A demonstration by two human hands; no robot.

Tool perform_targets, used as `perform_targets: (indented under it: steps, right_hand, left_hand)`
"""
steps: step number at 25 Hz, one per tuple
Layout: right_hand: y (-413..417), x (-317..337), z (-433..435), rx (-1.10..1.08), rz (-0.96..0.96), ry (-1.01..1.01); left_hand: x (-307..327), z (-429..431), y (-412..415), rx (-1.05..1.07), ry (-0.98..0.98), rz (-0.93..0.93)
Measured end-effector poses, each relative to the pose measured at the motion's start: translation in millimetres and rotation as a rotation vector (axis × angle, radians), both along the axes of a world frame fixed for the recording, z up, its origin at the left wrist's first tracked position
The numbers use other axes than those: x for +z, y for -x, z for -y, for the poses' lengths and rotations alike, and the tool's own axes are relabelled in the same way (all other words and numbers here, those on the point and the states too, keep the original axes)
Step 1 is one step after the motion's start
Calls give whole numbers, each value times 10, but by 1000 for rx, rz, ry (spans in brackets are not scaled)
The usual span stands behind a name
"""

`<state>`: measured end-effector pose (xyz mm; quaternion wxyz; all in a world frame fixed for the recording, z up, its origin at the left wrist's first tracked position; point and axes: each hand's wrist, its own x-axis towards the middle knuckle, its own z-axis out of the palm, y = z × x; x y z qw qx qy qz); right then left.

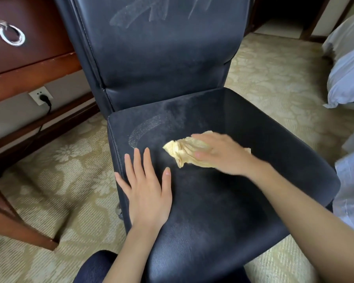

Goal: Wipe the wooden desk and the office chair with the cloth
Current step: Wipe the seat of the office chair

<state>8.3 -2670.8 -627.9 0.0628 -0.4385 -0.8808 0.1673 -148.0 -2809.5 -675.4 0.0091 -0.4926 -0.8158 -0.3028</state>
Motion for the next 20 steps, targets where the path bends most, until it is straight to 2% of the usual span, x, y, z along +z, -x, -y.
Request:
perform_targets:
  steps: [2,4,8,11,14,16,20]
  right_hand:
    - [61,-217,222,55,35,-131]
    - [71,-302,366,118,-29,-197]
    - [72,-367,572,438,-288,-158]
    - [135,-342,395,609,-305,-96]
    - [402,-287,9,605,-208,-60]
    - [651,-272,-233,568,-220,-69]
    - [1212,-265,-687,436,-218,-188]
  left_hand:
    - [2,-7,13,-7,-13,30]
    - [6,-11,23,-15,-26,51]
    - [16,9,69,-11,-92,89]
    - [10,43,112,0,-133,108]
    - [2,26,162,4,-137,88]
    - [-1,8,198,15,-150,81]
    - [-8,-11,285,37,-151,5]
